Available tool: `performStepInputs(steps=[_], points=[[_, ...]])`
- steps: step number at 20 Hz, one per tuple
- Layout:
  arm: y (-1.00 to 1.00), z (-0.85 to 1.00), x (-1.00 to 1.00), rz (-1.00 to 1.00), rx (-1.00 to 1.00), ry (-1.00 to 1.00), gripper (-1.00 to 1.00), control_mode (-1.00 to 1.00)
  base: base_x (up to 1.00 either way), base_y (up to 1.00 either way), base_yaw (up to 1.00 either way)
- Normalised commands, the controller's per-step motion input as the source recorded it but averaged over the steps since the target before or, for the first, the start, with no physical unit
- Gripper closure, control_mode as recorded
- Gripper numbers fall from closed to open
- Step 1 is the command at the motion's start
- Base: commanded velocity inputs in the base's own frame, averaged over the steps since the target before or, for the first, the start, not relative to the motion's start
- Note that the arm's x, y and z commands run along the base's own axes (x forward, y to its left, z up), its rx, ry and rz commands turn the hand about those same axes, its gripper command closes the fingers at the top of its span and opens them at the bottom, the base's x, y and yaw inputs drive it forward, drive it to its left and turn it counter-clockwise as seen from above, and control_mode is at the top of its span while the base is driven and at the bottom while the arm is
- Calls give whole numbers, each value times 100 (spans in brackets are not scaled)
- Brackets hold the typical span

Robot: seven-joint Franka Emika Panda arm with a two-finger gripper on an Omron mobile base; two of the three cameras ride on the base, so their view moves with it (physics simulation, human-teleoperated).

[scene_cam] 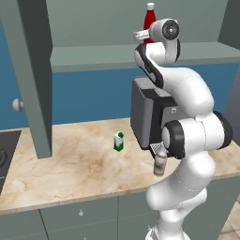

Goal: Sort all alcoholic drinks to one cabinet, and non-alcoholic drinks to the other.

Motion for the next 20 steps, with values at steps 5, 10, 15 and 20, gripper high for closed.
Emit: performStepInputs(steps=[5,10,15,20], points=[[-8,0,0,-1,0,0,-100,-100,0,0,0],[-10,0,4,-1,0,0,-100,-100,0,0,0],[-6,0,10,0,0,0,-100,-100,0,0,0],[-1,0,3,0,0,-1,-100,-100,0,0,0]])
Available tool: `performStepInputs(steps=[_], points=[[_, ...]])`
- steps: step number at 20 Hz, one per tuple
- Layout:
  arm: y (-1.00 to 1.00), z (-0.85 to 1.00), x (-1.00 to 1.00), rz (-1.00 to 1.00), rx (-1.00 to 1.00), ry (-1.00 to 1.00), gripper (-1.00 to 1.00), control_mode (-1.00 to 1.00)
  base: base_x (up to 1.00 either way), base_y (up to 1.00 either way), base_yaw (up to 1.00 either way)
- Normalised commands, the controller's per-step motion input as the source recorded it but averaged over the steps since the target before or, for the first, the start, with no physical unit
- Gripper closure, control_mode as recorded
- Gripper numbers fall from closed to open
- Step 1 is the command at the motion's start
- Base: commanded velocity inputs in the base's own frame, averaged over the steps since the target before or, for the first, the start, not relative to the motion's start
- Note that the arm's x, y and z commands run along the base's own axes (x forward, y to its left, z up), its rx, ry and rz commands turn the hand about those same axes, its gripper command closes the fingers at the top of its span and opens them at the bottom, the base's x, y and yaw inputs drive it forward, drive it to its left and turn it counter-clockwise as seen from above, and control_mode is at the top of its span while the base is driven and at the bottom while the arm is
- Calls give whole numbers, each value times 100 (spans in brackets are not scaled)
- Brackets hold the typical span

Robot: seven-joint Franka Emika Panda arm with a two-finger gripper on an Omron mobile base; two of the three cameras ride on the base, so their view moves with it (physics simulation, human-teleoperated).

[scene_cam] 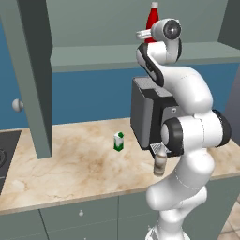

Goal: Sort all alcoholic drinks to one cabinet, and non-alcoholic drinks to the other.

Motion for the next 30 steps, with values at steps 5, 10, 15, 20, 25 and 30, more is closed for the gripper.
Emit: performStepInputs(steps=[5,10,15,20,25,30], points=[[0,0,-6,0,0,-1,-100,-100,0,0,0],[0,0,-27,0,0,-1,-100,-100,0,0,0],[0,0,-36,0,0,-6,-100,-100,0,0,0],[0,0,-61,0,0,-4,-100,-100,0,0,0],[0,0,-79,0,0,0,-100,-100,0,0,0],[0,-2,-78,1,1,0,-100,-100,0,0,0]])
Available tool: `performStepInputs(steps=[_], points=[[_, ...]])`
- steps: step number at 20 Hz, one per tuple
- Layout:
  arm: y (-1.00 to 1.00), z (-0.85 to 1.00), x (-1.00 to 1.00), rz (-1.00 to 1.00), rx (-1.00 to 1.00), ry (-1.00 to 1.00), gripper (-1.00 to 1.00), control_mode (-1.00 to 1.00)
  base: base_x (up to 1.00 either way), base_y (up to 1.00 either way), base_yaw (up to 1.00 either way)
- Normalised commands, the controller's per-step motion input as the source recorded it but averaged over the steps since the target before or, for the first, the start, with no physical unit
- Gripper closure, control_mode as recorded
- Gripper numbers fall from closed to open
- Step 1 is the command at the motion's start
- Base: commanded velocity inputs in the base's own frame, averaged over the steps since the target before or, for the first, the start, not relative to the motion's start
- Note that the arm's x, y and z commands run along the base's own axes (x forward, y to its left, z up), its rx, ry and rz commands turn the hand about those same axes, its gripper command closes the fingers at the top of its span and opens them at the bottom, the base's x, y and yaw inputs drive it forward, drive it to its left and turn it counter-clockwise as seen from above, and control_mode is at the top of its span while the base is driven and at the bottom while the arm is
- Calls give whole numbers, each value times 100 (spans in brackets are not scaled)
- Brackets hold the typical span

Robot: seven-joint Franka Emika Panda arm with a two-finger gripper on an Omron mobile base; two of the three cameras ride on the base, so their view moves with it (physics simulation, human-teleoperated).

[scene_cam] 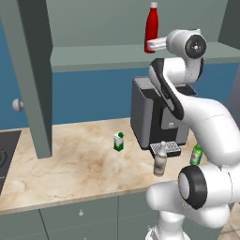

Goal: Sort all alcoholic drinks to one cabinet, and non-alcoholic drinks to the other.

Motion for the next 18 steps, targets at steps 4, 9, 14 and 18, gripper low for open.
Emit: performStepInputs(steps=[4,9,14,18], points=[[0,-7,-62,0,3,0,-100,-100,0,0,0],[9,-17,-46,0,6,6,-100,-100,0,0,0],[24,-20,-30,0,8,12,-100,-100,0,0,0],[18,-14,-36,0,10,14,-100,-100,0,0,0]])
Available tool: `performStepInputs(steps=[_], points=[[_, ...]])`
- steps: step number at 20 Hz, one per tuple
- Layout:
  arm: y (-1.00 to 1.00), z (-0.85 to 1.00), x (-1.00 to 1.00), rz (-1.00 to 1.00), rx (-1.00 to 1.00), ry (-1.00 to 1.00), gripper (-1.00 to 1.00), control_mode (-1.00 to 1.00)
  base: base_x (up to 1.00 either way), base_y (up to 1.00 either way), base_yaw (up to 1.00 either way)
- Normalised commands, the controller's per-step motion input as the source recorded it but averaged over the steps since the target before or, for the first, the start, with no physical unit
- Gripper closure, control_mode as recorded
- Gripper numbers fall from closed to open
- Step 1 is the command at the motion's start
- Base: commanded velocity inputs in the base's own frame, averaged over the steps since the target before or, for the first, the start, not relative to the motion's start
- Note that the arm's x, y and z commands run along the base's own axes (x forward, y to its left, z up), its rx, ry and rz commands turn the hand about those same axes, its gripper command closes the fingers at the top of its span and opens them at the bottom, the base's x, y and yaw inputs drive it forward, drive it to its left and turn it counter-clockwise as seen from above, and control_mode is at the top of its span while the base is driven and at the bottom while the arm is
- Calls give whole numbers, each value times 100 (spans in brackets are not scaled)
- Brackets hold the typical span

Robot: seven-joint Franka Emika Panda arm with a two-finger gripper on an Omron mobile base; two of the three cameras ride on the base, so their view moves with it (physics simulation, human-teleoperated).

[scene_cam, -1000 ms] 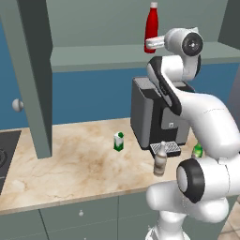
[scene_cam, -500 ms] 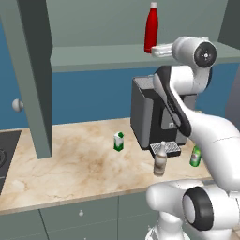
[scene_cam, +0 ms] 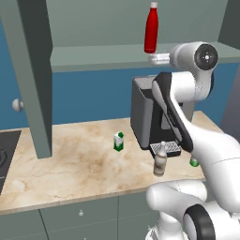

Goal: Sort all alcoholic drinks to one cabinet, and non-alcoholic drinks to the other.

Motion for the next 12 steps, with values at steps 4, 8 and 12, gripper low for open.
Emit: performStepInputs(steps=[4,8,12], points=[[15,-12,-39,1,10,16,-100,-100,0,0,0],[13,-24,-33,1,10,14,-100,-100,0,0,0],[24,-47,-18,0,2,10,-100,-100,0,0,0]])
